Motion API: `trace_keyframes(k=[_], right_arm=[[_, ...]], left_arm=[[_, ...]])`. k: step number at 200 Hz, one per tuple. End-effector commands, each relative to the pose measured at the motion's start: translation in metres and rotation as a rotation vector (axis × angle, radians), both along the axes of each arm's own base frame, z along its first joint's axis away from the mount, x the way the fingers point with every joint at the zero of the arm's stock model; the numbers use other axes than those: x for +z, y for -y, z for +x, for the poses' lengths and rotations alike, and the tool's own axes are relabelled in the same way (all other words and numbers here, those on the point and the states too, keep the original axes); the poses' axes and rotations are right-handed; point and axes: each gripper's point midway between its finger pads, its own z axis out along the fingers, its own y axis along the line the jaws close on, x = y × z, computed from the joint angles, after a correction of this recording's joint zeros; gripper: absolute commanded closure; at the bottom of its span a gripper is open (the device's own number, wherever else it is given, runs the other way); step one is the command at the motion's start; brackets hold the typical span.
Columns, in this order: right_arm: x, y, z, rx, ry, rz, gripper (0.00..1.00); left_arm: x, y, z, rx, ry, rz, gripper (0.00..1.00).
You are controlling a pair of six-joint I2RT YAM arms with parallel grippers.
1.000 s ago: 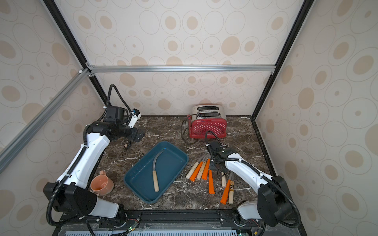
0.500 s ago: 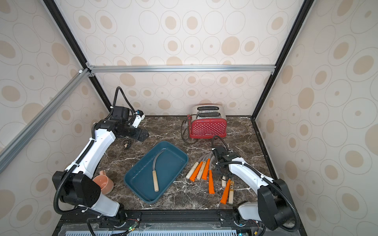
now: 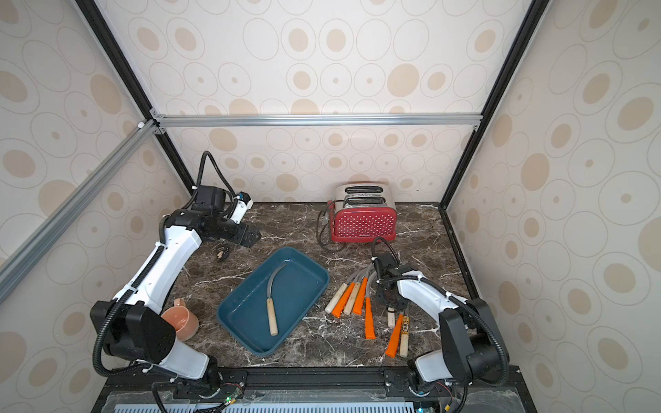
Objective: Put small sickles into storage boxes
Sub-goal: Pick up the sickle at the center of the board.
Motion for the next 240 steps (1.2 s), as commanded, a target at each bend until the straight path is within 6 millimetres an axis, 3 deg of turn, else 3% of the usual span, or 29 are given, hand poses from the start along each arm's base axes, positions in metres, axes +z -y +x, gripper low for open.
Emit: trace_keyframes(k=[1,65,143,240], right_arm=[[-0.005,0.004,0.0,-0.007,-0.017,-0.005,0.5],[-0.017,-0.001,0.002,-0.004,-0.045,0.023,0.51],[-0.027,-0.006,0.004,0.006,-0.066,0.041,0.59],[-0.032,0.001,0.004,-0.009,-0.065,0.002,0.67]], left_arm=[[0.01,0.003,-0.003,-0.002,0.02,-0.022,0.01],[0.008,0.003,-0.004,-0.002,0.014,-0.026,0.01],[0.009,0.002,-0.006,-0.003,0.019,-0.014,0.01],[0.012,0.0,-0.007,0.006,0.028,-0.011,0.01]])
